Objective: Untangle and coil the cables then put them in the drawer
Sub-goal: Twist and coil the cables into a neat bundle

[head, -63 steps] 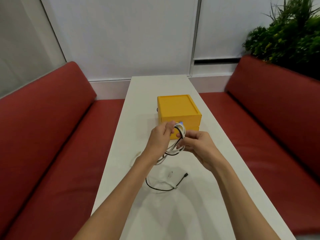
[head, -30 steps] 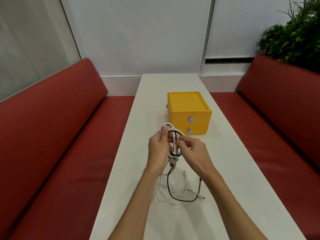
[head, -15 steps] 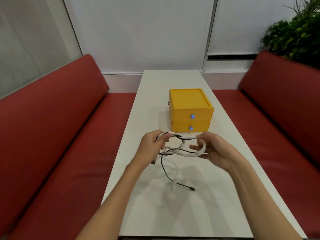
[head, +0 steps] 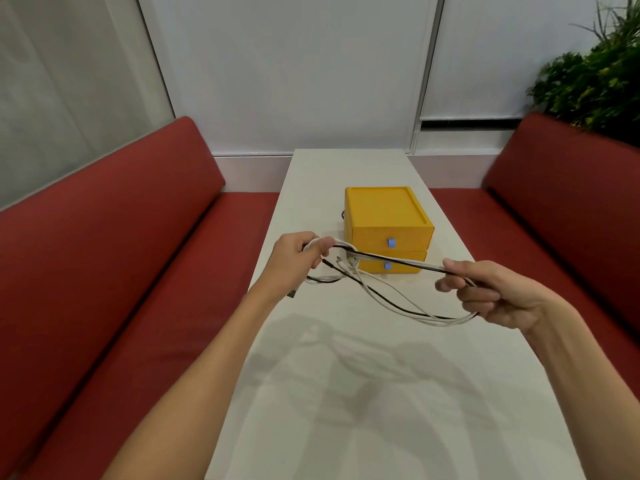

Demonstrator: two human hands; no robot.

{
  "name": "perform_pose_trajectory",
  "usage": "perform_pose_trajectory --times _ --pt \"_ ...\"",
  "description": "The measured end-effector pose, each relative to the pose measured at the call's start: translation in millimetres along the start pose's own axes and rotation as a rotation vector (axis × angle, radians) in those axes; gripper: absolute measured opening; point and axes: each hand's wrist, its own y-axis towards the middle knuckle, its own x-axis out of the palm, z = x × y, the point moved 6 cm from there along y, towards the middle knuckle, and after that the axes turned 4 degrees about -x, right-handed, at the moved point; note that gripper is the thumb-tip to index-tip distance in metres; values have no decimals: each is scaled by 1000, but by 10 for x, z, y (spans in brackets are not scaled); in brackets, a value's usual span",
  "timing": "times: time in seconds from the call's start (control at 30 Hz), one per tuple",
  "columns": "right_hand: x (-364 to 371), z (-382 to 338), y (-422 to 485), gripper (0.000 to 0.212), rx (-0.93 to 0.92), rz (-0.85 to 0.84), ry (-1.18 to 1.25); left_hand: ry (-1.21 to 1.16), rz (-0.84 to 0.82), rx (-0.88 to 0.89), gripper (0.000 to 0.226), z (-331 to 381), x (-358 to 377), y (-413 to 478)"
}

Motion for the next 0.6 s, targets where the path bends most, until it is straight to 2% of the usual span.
perform_pose_trajectory --times 0.17,0.27,0.33,0.43,0.5,0.6 --pt "-160 -58 -158 31 4 -129 -183 -17 133 -3 32 90 -342 166" --pt "-247 -2 -66 27 -25 -90 -358 -36 156 -12 32 149 -453 245" --pt "-218 60 84 26 -52 -60 -428 -132 155 -48 32 218 -429 283" --pt "-169 206 289 24 -37 -51 -580 -378 90 -142 38 303 -326 303" --pt "-91 279 368 20 -4 -107 -711 -552 12 -191 41 348 -245 301" --pt "155 150 399 50 -27 -180 -770 -677 -134 -205 40 419 -74 257"
